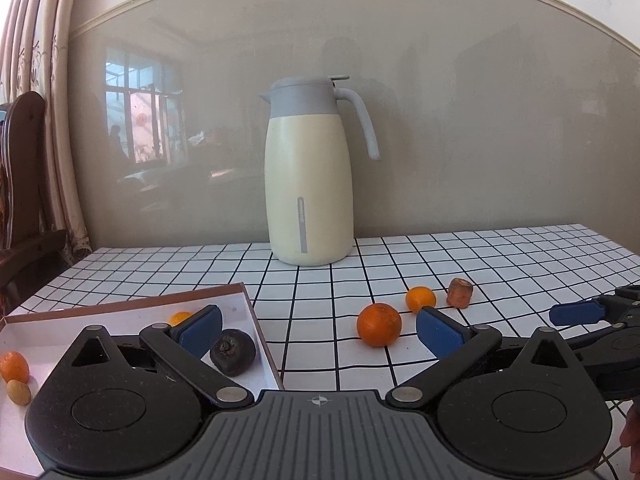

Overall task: Organize fruits
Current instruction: 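Grasp the large orange with the left gripper while the right gripper grasps a carrot piece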

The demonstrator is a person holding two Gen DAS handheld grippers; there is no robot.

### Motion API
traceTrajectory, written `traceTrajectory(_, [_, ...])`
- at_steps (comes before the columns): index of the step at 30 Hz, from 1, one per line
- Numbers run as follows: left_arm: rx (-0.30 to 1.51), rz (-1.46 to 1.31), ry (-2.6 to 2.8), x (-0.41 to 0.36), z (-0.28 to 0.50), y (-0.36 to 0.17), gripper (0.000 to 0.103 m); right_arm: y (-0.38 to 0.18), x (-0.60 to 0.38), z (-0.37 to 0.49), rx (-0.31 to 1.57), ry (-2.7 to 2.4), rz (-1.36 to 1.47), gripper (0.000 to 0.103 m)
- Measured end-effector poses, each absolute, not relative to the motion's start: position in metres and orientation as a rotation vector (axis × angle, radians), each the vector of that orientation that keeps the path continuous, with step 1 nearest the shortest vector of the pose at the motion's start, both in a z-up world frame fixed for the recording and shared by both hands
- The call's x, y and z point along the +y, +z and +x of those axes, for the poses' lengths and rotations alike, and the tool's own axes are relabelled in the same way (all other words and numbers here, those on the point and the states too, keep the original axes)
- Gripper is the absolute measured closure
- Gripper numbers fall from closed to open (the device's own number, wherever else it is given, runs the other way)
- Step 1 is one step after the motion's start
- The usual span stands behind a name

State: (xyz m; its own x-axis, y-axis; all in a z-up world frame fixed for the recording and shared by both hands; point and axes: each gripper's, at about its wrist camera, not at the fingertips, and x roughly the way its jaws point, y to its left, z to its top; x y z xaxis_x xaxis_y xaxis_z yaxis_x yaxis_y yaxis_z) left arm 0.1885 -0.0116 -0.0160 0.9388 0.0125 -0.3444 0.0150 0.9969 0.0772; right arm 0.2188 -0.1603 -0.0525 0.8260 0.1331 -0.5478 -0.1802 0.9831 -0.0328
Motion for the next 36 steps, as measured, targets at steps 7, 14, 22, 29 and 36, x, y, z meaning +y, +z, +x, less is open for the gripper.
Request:
traceTrajectory(7, [0.355, 0.073, -0.02, -0.015, 0.2, -0.018, 0.0, -0.068, -0.146, 0.248, 0.658, 0.158, -0.154, 0.037])
traceTrajectory(14, [0.371, 0.081, -0.049, -0.03, 0.213, -0.026, 0.0, -0.075, -0.167, 0.255, 0.658, 0.096, -0.146, 0.037])
traceTrajectory(22, [0.397, 0.117, -0.062, -0.058, 0.229, -0.037, 0.0, -0.076, -0.205, 0.266, 0.664, 0.043, -0.082, 0.041])
traceTrajectory(29, [0.444, 0.109, -0.052, -0.073, 0.252, -0.046, 0.001, -0.074, -0.224, 0.266, 0.655, 0.017, -0.062, 0.047])
traceTrajectory(36, [0.523, 0.077, -0.026, -0.079, 0.274, -0.057, 0.022, -0.073, -0.227, 0.267, 0.656, 0.052, -0.064, 0.055])
